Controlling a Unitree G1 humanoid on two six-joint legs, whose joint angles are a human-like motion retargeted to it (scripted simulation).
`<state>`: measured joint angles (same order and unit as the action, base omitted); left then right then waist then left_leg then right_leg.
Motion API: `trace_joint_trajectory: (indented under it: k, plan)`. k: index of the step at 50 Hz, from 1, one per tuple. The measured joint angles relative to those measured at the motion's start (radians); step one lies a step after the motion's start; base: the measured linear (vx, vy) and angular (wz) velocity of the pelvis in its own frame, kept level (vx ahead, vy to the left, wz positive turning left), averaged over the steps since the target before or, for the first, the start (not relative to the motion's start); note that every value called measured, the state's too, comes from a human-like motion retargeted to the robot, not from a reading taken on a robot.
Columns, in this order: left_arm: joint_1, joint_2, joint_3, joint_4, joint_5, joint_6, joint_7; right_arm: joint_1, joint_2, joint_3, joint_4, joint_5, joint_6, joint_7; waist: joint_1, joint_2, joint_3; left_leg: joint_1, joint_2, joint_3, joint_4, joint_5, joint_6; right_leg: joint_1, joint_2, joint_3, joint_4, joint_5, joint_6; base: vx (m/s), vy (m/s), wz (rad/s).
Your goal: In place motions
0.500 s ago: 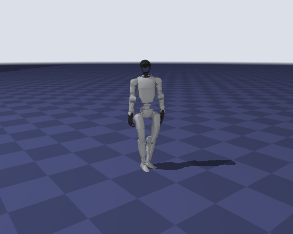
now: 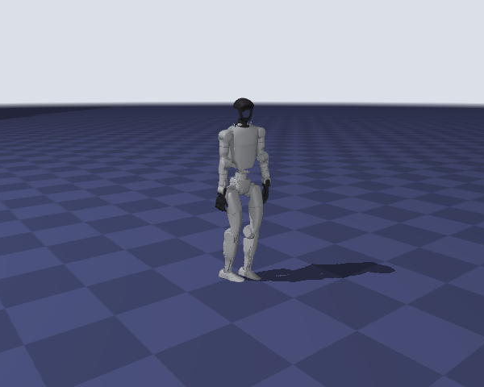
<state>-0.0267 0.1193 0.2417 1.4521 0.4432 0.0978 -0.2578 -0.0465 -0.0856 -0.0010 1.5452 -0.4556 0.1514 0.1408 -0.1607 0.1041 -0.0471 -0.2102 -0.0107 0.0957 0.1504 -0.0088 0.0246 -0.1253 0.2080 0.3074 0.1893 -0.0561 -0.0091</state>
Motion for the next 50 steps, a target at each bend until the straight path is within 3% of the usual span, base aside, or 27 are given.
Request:
trace_joint_trajectory:
  k: [2, 5, 10, 13, 16, 20, 23, 27, 28, 30, 32, 34, 40, 45, 50]
  plan:
    - [-0.005, 0.01, -0.019, -0.027, 0.006, -0.004, -0.01, 0.001, -0.009, -0.004, 0.0, 0.002, -0.006, 0.006, 0.018, -0.002, 0.014, -0.015, -0.02, -0.1, 0.005, 0.028, -0.014, 0.003, -0.024, -0.067, 0.004, -0.034, 0.005, 0.09, -0.32, 2.77]
    - [0.001, 0.019, -0.031, -0.081, 0.005, -0.025, -0.027, -0.002, -0.031, -0.005, 0.012, -0.026, -0.002, 0.021, -0.031, -0.033, 0.026, -0.037, -0.123, -0.316, 0.002, 0.08, -0.042, -0.031, -0.091, -0.38, 0.022, -0.053, -0.066, 0.23, -0.34, 3.72]
    - [0.031, 0.009, -0.024, -0.109, -0.039, -0.045, -0.016, -0.019, -0.104, 0.011, 0.045, -0.099, 0.007, 0.043, 0.149, -0.071, 0.059, -0.05, -0.183, -0.417, -0.022, 0.099, -0.086, 0.017, -0.167, -0.564, -0.002, -0.076, -0.05, 0.31, -0.24, 2.1]
    - [0.032, 0.009, 0.016, -0.067, -0.073, -0.035, 0.0, -0.024, -0.149, 0.007, 0.056, -0.151, 0.015, 0.028, 0.15, -0.075, 0.07, -0.075, -0.207, -0.413, -0.042, 0.078, -0.057, 0.053, -0.195, -0.72, -0.043, -0.094, -0.047, 0.36, -0.15, 3.22]
    - [0.032, 0.019, 0.045, -0.016, -0.093, -0.017, 0.0, -0.009, -0.19, -0.007, 0.063, -0.164, 0.022, 0.005, 0.144, -0.084, 0.072, -0.105, -0.201, -0.281, -0.057, 0.011, 0.001, 0.087, -0.23, -0.872, -0.071, -0.122, -0.028, 0.46, -0.1, 3.57]
    - [0.045, 0.041, 0.065, 0.019, -0.105, -0.007, 0.01, 0.014, -0.23, -0.031, 0.07, -0.136, 0.032, -0.004, 0.14, -0.113, 0.065, -0.109, -0.127, 0.122, -0.067, -0.157, 0.088, 0.116, -0.283, -1.063, -0.086, -0.152, 0.005, 0.41, -0.1, 3.44]
    - [0.074, 0.055, 0.077, 0.023, -0.114, -0.011, 0.023, 0.025, -0.234, -0.051, 0.064, -0.125, 0.036, -0.01, 0.133, -0.134, 0.047, -0.069, -0.047, 0.469, -0.041, -0.244, 0.088, 0.137, -0.311, -1.197, -0.09, -0.164, 0.037, 0.4, -0.12, 3.09]
    - [0.135, 0.054, 0.119, 0.031, -0.133, -0.015, 0.053, 0.019, -0.22, -0.045, 0.042, -0.126, 0.03, -0.008, 0.112, -0.182, 0.002, 0.045, 0.044, 0.861, 0.048, -0.261, 0.065, 0.159, -0.359, -1.344, -0.089, -0.164, 0.087, 0.53, -0.12, 2.5]
    - [0.153, 0.051, 0.136, 0.038, -0.137, -0.016, 0.061, 0.011, -0.211, -0.041, 0.034, -0.131, 0.028, -0.003, 0.106, -0.186, -0.01, 0.067, 0.05, 0.869, 0.056, -0.257, 0.059, 0.164, -0.361, -1.37, -0.081, -0.166, 0.1, 0.58, -0.09, 1.88]
    - [0.188, 0.041, 0.165, 0.06, -0.145, -0.015, 0.078, -0.001, -0.193, -0.04, 0.014, -0.141, 0.021, 0.008, 0.107, -0.165, -0.031, 0.105, 0.062, 0.832, 0.016, -0.205, -0.037, 0.181, -0.327, -1.415, -0.075, -0.166, 0.116, 0.66, -0.06, 1.61]
    - [0.215, 0.019, 0.189, 0.099, -0.159, -0.012, 0.104, -0.009, -0.177, -0.043, -0.012, -0.143, 0.01, 0.023, 0.093, -0.158, -0.061, 0.12, 0.03, 0.9, -0.048, -0.129, -0.002, 0.2, -0.318, -1.461, -0.081, -0.15, 0.13, 0.53, -0.06, 1.82]
    - [0.221, -0.001, 0.211, 0.148, -0.178, -0.006, 0.134, -0.012, -0.154, -0.049, -0.049, -0.126, -0.002, 0.035, 0.078, -0.153, -0.079, 0.076, -0.003, 0.738, -0.056, -0.122, 0.01, 0.213, -0.307, -1.502, -0.092, -0.141, 0.14, 0.47, -0.12, 1.67]
    - [0.216, -0.056, 0.273, 0.154, -0.184, -0.013, 0.136, -0.077, -0.079, -0.026, -0.13, 0.004, -0.046, 0.084, 0.182, -0.198, -0.022, 0.117, -0.064, 0.717, -0.092, -0.104, 0.001, 0.266, -0.319, -1.528, -0.098, -0.141, 0.143, 0.27, -0.15, 0.51]
    - [0.214, -0.06, 0.275, 0.134, -0.187, -0.02, 0.128, -0.106, -0.011, 0.016, -0.244, -0.002, -0.056, 0.16, 0.211, -0.215, -0.011, 0.121, -0.093, 0.662, -0.1, -0.113, 0.011, 0.297, -0.314, -1.58, -0.103, -0.114, 0.156, 0.25, -0.22, 0.58]
    - [0.201, -0.043, 0.282, 0.103, -0.188, -0.017, 0.134, -0.096, 0.012, 0.097, -0.335, -0.086, -0.147, 0.2, 0.292, -0.228, -0.022, 0.103, -0.112, 0.715, -0.129, -0.114, 0.04, 0.31, -0.312, -1.518, -0.089, -0.065, 0.16, 0.27, -0.21, -0.36]
